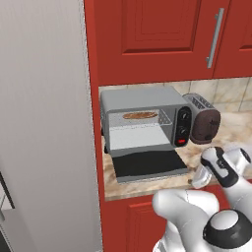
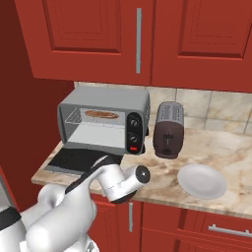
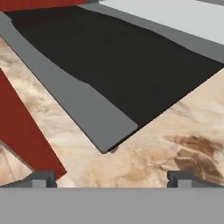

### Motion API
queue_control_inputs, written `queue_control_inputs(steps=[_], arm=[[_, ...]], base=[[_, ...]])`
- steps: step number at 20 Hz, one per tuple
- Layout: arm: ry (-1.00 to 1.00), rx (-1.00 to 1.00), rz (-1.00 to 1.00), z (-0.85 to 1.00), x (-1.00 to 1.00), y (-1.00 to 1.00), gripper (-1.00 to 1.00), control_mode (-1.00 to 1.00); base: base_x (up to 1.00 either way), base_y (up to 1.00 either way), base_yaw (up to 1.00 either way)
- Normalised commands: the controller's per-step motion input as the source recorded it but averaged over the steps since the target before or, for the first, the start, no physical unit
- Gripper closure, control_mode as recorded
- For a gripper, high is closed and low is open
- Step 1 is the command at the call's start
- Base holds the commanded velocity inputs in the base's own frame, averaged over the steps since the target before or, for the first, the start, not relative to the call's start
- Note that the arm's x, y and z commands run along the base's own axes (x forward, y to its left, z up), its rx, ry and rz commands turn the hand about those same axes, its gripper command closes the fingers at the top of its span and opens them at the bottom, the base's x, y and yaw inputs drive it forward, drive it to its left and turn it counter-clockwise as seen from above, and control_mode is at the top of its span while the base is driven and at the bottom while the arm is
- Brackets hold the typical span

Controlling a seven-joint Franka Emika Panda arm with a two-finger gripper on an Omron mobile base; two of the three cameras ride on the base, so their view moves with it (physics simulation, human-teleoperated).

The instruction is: Pull the toaster oven rack outwards. Pick up the baguette from the plate and place it on the toaster oven rack. Close the toaster oven door fully and set the temperature to the lowest setting.

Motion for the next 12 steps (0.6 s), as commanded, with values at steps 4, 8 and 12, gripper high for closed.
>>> queue_control_inputs(steps=[4, 8, 12], arm=[[-0.18, 0.15, 0.01, 0.00, 0.15, 0.01, -1.00, -1.00], [-0.08, 0.11, 0.00, -0.11, 0.09, 0.08, -1.00, -1.00], [-0.04, 0.10, 0.00, -0.15, 0.00, 0.11, -1.00, -1.00]], base=[[0.00, 0.00, 0.00], [0.00, 0.00, 0.00], [0.00, 0.00, 0.00]])
